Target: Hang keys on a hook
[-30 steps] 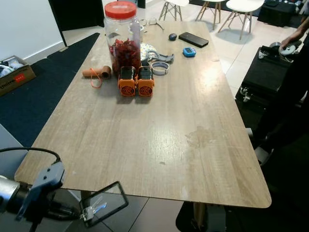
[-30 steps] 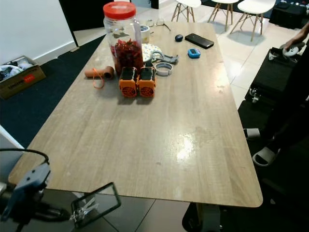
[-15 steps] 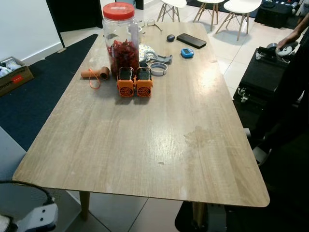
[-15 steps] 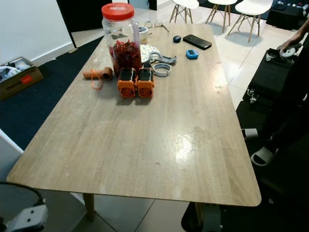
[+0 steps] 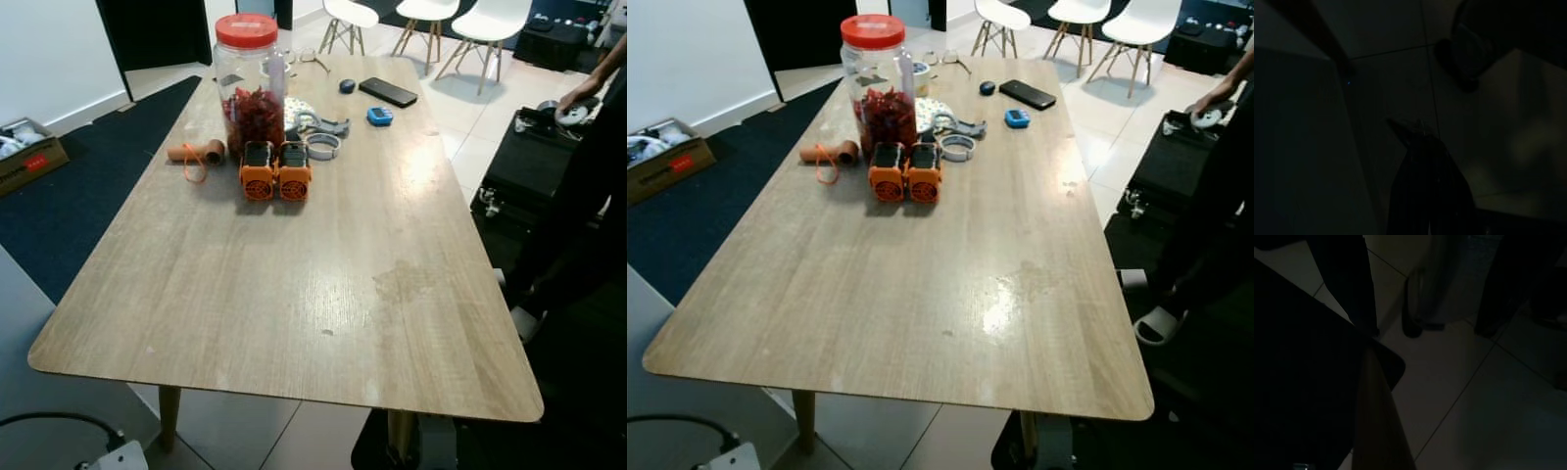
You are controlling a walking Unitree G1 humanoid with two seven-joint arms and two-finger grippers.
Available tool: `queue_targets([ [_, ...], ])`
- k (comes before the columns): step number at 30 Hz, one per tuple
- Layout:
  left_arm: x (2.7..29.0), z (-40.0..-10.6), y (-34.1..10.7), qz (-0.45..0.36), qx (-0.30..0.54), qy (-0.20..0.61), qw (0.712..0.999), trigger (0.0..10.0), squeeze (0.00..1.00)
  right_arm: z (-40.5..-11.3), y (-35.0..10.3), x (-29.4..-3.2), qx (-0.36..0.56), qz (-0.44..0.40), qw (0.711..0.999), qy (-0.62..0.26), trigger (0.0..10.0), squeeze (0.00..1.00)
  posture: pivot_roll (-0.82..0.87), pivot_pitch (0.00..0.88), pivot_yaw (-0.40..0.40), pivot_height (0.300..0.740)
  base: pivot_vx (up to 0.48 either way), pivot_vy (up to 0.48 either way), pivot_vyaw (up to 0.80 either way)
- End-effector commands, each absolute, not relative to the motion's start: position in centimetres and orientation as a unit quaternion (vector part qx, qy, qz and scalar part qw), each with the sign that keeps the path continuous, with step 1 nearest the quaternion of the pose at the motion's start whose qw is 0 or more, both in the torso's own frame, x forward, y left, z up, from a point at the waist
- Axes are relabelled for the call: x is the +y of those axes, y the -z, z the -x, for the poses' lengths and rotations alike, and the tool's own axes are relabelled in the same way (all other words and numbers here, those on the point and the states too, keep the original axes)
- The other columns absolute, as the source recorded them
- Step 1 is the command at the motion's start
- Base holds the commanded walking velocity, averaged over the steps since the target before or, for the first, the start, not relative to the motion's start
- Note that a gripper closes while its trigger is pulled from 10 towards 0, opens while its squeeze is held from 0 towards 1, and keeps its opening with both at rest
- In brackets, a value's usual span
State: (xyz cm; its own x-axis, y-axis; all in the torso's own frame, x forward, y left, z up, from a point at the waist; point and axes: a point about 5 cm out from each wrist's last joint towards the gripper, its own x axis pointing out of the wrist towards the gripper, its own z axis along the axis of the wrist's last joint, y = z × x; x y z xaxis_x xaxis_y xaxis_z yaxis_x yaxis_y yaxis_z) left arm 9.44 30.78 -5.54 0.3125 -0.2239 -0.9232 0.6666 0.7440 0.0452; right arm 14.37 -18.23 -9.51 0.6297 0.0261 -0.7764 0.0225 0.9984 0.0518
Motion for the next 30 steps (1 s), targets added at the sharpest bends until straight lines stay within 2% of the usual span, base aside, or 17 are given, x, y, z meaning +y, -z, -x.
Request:
queue_targets([
  [1, 30.6, -9.4, 6.0, -0.211, 0.514, 0.246, 0.794, 0.0, 0.0, -13.8, 9.8, -18.3, 0.443, -0.031, 0.896, 0.003, 10.0, 0.0, 0.08, 0.01, -0.02, 0.74, 0.0, 0.0, 0.0],
  [2, 30.5, -9.5, 6.4, -0.2, 0.517, 0.205, 0.806, 0.0, 0.0, -13.7, 9.8, -18.3, 0.443, -0.031, 0.896, 0.003, 10.0, 0.0, 0.08, 0.007, -0.021, 0.74, 0.0, 0.0, 0.0],
  [3, 30.4, -9.7, 6.7, -0.191, 0.519, 0.169, 0.816, 0.7, 0.0, -13.7, 9.8, -18.3, 0.444, -0.03, 0.895, 0.003, 10.0, 0.0, 0.08, 0.007, -0.022, 0.74, 0.0, 0.0, 0.0],
  [4, 30.1, -10.4, 6.9, -0.157, 0.508, 0.119, 0.839, 5.2, 0.0, -13.7, 9.8, -18.3, 0.446, -0.032, 0.895, 0.004, 10.0, 0.0, 0.08, 0.006, -0.023, 0.74, 0.0, 0.0, 0.0],
  [5, 29.8, -10.8, 7.0, -0.131, 0.5, 0.088, 0.852, 5.2, 0.0, -13.7, 9.8, -18.3, 0.447, -0.033, 0.894, 0.004, 10.0, 0.0, 0.08, 0.006, -0.023, 0.74, 0.0, 0.0, 0.0],
  [6, 29.2, -11.7, 7.0, -0.107, 0.471, 0.064, 0.874, 10.0, 0.0, -13.6, 9.9, -18.3, 0.449, -0.032, 0.893, 0.004, 10.0, 0.0, 0.09, 0.005, -0.028, 0.74, 0.0, 0.0, 0.0],
  [8, 28.7, -12.7, 6.8, -0.088, 0.438, 0.048, 0.893, 10.0, 0.0, -13.6, 9.9, -18.3, 0.451, -0.031, 0.892, 0.002, 10.0, 0.0, 0.09, 0.005, -0.028, 0.74, 0.0, 0.0, 0.0],
  [13, 26.1, -14.5, 7.1, -0.033, 0.416, 0.06, 0.907, 10.0, 0.0, -13.4, 10.0, -18.3, 0.457, -0.045, 0.888, 0.008, 10.0, 0.0, 0.09, 0.006, -0.03, 0.74, 0.0, 0.0, 0.0],
  [14, 25.0, -14.8, 7.5, -0.042, 0.423, 0.075, 0.902, 10.0, 0.0, -13.4, 10.1, -18.2, 0.461, -0.05, 0.886, 0.013, 10.0, 0.0, 0.09, 0.007, -0.029, 0.74, 0.0, 0.0, 0.0],
  [20, 23.7, -14.6, 8.2, -0.045, 0.446, 0.075, 0.891, 10.0, 0.0, -13.3, 10.2, -17.9, 0.468, -0.055, 0.882, 0.019, 10.0, 0.0, 0.09, 0.017, -0.023, 0.74, 0.0, 0.0, 0.0],
  [30, 23.1, -14.7, 8.6, -0.043, 0.457, 0.042, 0.887, 10.0, 0.0, -12.6, 10.4, -18.1, 0.484, -0.06, 0.873, 0.028, 10.0, 0.0, 0.09, 0.02, -0.026, 0.74, 0.0, 0.0, 0.0],
])
